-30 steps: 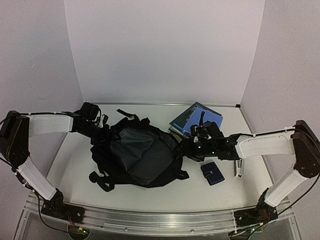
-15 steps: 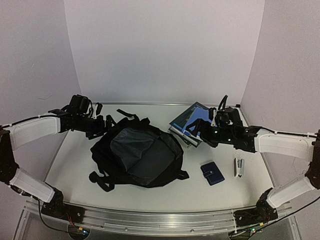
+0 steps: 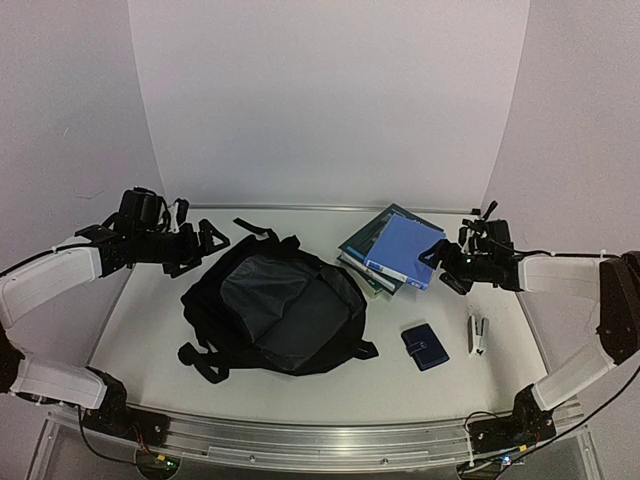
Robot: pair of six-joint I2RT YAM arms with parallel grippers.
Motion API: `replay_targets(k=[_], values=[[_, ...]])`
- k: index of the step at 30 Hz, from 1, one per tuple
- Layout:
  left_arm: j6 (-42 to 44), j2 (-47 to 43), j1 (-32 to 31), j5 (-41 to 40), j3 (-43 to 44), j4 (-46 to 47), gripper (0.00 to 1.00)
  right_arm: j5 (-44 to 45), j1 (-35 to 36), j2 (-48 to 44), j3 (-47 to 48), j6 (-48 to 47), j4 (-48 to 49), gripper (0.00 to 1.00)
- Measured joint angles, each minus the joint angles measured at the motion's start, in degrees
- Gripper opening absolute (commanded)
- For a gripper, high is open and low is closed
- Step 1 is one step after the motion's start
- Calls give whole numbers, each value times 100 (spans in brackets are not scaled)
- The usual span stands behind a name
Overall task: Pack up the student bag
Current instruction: Pick up the files from the center of the board.
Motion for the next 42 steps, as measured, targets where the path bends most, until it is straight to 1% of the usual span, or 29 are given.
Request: replay_targets(k=[1, 4, 9, 11, 19, 24, 26, 30, 36, 37, 40, 42], values=[[-44, 0, 0, 3, -43, -2, 100, -85, 0, 104, -38, -6, 35, 79], [-110, -2, 0, 9, -105, -15, 100, -256, 0, 395, -76, -17, 111, 75], [-129, -38, 0, 21, -110, -9, 100, -436, 0, 665, -102, -10, 319, 58], [-129, -75, 0, 22, -113, -7, 100, -531, 0, 747, -113, -11, 420, 53], [-201, -260, 0, 0, -196, 68, 100, -729, -7, 1032, -122, 94, 946, 26], [-218, -358, 0, -15, -223, 90, 100, -935, -7, 1114, -221, 273, 1403, 12], [-219, -361, 0, -24, -223, 90, 100, -999, -7, 1113, -269, 369, 1524, 10], [-222, -361, 0, -26, -221, 90, 100, -1075, -4, 1020, -381, 505, 1674, 10], [-220, -361, 0, -18, -221, 90, 100, -1053, -4, 426, -752, 737, 1683, 13], [-219, -361, 0, -17, -221, 90, 100, -1036, -4, 299, -812, 771, 1662, 12], [-217, -361, 0, 1, -221, 90, 100, -966, 0, 7, -945, 818, 1578, 2], [-215, -361, 0, 4, -221, 88, 100, -969, 0, -106, -996, 877, 1544, 0]])
